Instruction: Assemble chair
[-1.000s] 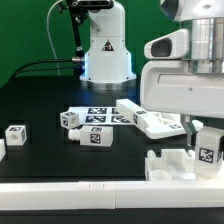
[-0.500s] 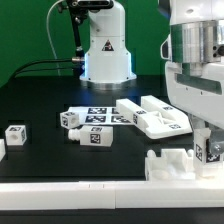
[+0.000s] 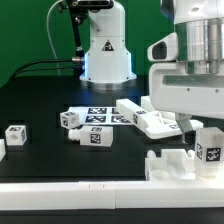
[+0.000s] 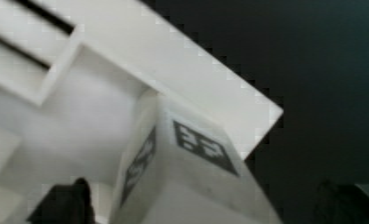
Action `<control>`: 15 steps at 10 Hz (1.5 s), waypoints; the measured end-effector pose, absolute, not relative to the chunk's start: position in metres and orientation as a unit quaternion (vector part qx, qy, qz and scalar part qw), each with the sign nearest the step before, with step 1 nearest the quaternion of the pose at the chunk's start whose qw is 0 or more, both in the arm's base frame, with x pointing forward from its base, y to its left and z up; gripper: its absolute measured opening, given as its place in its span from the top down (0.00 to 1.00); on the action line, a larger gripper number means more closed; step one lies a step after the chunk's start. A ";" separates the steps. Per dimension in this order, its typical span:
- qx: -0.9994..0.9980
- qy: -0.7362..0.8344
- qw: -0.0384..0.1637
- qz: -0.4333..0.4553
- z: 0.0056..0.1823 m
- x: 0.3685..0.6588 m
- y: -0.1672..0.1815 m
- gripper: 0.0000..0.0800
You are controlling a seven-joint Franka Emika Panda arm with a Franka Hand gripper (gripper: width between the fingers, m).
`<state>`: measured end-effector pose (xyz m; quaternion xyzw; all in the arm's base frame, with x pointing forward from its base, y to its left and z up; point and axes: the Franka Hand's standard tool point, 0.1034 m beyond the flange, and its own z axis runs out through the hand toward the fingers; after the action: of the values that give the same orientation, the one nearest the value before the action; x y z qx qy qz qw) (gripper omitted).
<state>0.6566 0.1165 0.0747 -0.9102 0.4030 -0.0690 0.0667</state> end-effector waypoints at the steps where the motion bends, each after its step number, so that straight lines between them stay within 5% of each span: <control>1: -0.920 0.380 0.064 -0.071 0.074 0.656 0.115 0.20; 6: -0.994 0.054 0.022 -0.095 0.072 0.658 0.112 0.19; 9: -0.991 0.095 0.025 -0.093 0.072 0.658 0.110 0.32; 10: -0.985 0.143 0.029 -0.092 0.071 0.658 0.110 0.55; 11: -0.980 0.172 0.032 -0.091 0.071 0.658 0.110 0.55; 12: -0.974 0.206 0.035 -0.089 0.071 0.658 0.109 0.65; 15: -0.928 0.360 0.043 -0.084 0.069 0.660 0.104 0.65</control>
Offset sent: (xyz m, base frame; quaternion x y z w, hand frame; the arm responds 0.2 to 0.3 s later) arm 0.0000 0.0000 0.0000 0.0000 0.0000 -0.1296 0.9916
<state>0.6601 0.1036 0.0693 -0.9281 0.3602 -0.0838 0.0432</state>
